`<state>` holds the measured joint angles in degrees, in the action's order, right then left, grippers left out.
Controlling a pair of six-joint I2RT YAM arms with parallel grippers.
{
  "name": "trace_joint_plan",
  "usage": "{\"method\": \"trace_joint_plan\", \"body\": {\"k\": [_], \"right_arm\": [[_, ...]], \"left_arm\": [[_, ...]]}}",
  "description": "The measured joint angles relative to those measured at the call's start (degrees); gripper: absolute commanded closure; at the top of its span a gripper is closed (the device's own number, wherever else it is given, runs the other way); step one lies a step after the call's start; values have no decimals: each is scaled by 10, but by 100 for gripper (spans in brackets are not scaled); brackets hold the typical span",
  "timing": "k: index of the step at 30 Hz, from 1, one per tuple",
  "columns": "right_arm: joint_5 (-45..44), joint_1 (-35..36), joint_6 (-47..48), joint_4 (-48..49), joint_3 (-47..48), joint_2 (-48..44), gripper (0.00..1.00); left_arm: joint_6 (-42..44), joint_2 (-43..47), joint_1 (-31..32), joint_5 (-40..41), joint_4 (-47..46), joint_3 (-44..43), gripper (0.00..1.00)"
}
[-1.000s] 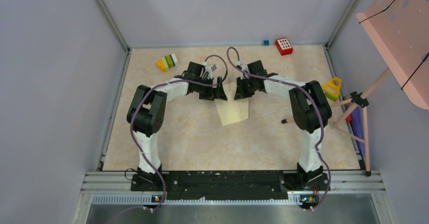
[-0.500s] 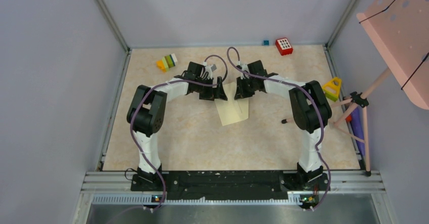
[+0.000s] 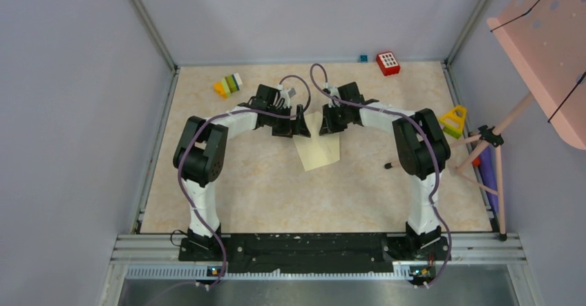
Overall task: Place the letter into the envelope and seal it
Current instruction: Place the letter in the envelope.
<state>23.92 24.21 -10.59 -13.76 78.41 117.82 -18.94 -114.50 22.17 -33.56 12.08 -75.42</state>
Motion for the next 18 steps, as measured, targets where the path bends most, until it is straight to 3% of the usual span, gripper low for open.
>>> {"method": "trace_joint_plan", "body": {"k": [7,18], "right_arm": [[6,0,-1,5,1,1,79],[50,-1,-10,-3,1,1,79]], "left_arm": [[0,0,0,0,0,0,2],[-2,0,0,0,0,0,2]]}}
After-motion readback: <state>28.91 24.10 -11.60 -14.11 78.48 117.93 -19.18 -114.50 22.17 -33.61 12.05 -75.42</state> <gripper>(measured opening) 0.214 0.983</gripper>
